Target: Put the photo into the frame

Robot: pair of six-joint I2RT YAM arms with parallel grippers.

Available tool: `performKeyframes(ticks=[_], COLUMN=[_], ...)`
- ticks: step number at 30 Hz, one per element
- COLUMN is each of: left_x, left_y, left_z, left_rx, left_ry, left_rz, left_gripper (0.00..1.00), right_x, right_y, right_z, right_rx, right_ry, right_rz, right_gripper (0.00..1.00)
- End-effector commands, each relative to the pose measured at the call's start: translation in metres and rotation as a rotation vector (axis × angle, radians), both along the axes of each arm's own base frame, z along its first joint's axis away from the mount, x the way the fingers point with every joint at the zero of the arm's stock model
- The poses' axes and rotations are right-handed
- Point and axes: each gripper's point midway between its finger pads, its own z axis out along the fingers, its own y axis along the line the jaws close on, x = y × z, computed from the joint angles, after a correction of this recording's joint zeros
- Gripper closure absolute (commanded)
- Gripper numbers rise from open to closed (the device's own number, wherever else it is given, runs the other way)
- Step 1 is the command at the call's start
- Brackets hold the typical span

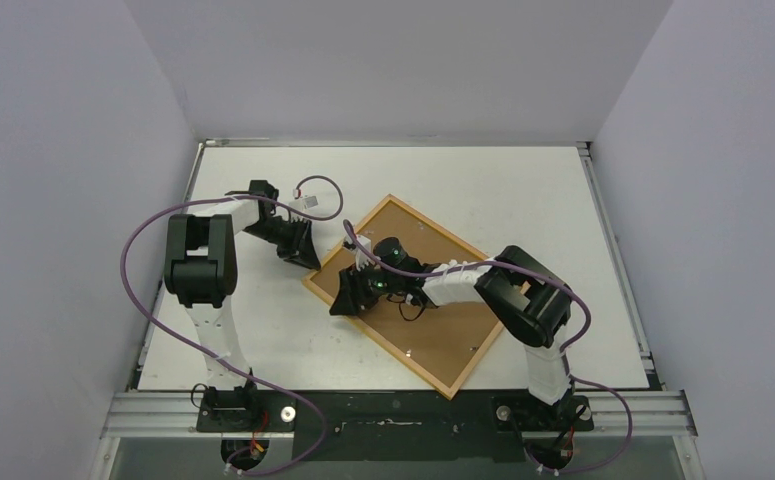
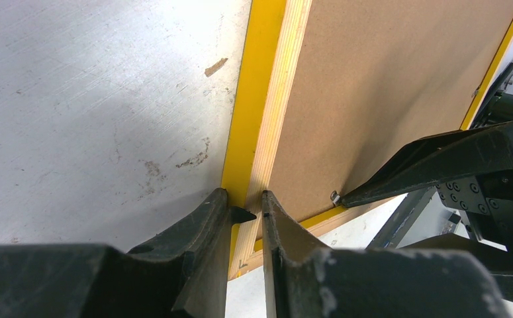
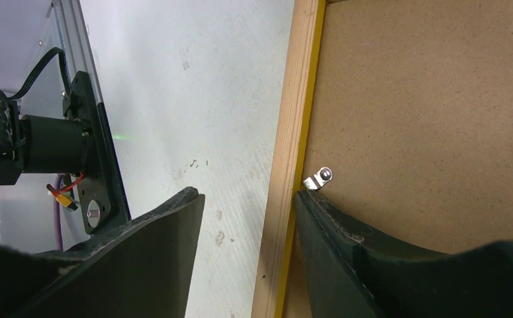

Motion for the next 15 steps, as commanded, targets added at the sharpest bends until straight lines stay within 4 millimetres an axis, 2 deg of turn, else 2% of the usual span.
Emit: performKeyframes(ticks=[1,15], left_x=[0.0128,0.0079], left_y=[0.0005,-0.0030], left_z=[0.0057,0.0072], left_rx=[0.024,0.014], left_ry=[-0.079,-0.075], left_rz=[-0.006,-0.010], left_gripper=[0.85,0.85], right_x=[-0.0027,-0.0013], right_y=[0.0098,0.0165], right_z=[-0.0064,-0.0129], right_rx=[-0.001,-0.018], right_ry=[-0.008,-0.021], right_rz=[0.010,-0.036], right_gripper=[0.45,0.46])
